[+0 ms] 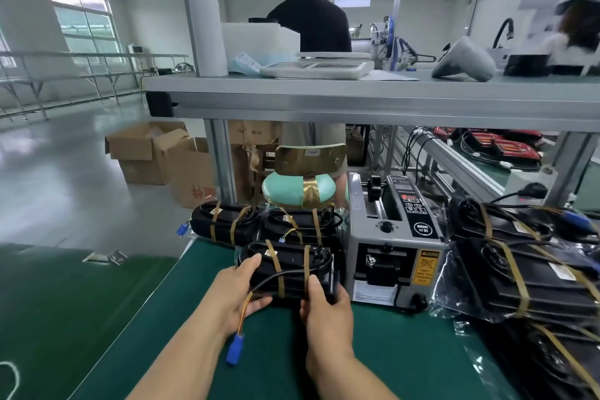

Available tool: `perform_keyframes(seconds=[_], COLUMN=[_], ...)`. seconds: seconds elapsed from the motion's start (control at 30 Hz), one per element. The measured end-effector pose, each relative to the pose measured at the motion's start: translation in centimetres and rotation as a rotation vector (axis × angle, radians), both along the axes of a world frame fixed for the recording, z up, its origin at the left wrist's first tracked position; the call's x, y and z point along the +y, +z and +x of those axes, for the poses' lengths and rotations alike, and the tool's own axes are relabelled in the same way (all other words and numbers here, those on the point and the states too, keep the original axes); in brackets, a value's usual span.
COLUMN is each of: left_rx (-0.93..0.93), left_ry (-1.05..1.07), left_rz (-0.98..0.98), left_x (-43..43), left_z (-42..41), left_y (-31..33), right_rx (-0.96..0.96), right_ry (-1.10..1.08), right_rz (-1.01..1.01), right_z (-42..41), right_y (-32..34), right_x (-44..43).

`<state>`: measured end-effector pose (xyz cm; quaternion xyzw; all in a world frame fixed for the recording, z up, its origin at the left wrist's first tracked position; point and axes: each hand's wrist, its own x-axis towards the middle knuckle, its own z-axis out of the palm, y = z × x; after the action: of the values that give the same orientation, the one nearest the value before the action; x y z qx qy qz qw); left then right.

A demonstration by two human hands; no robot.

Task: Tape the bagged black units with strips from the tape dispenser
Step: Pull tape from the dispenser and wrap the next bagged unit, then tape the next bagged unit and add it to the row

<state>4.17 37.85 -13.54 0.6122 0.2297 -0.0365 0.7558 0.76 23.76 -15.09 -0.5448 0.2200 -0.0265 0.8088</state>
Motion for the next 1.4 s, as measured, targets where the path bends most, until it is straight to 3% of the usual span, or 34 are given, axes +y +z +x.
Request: perform_keyframes(seconds=[0.37, 0.57, 0.63, 0.73, 0.77, 0.87, 0.93, 1.07, 1.17, 1.4], left_rx=[-0.033, -0.049, 0.002, 0.15, 0.179, 0.178, 0.102, -0.274, -0.477, -0.721], left_ry=[-0.018, 0.01, 0.0, -0.089, -0.097, -0.027, 0.077, 0.172, 0.061, -0.247], left_rz=[-0.05, 0.038, 0.231, 0.857, 0.979, 1.078, 1.077, 1.002, 0.938, 0.83], left_x=[-0.5, -2.0, -2.0, -1.6, -1.5, -1.1, -1.8, -8.1, -14.6, -29.8], left_z=[1.7, 2.1, 2.3, 1.9, 1.6, 0.1, -1.5, -6.0, -8.7, -12.1], left_y=[0.1, 0.3, 0.4, 1.2, 1.4, 1.6, 2.0, 4.5, 6.2, 8.1], right_rx=[0.054, 0.031, 0.049, 0.064, 0.071, 0.071, 0.046, -0.042, -0.137, -0.291], right_ry=[-0.103, 0.008, 0.033, 0.071, 0.085, 0.125, 0.134, 0.092, 0.065, -0.105], right_rz=[0.059, 0.029, 0.003, -0.015, -0.001, 0.054, 0.049, -0.02, -0.049, -0.128], right_z=[0.0, -1.0, -1.5, -2.8, -3.2, -4.5, -5.6, -8.0, -9.6, -12.1], right_y=[0.3, 1.4, 1.3, 1.0, 0.8, 0.8, 1.3, 3.1, 5.0, 8.0], right_x=[2.0, 1.2, 0.5, -1.3, -2.1, -5.1, -7.6, -13.2, -17.3, -26.7])
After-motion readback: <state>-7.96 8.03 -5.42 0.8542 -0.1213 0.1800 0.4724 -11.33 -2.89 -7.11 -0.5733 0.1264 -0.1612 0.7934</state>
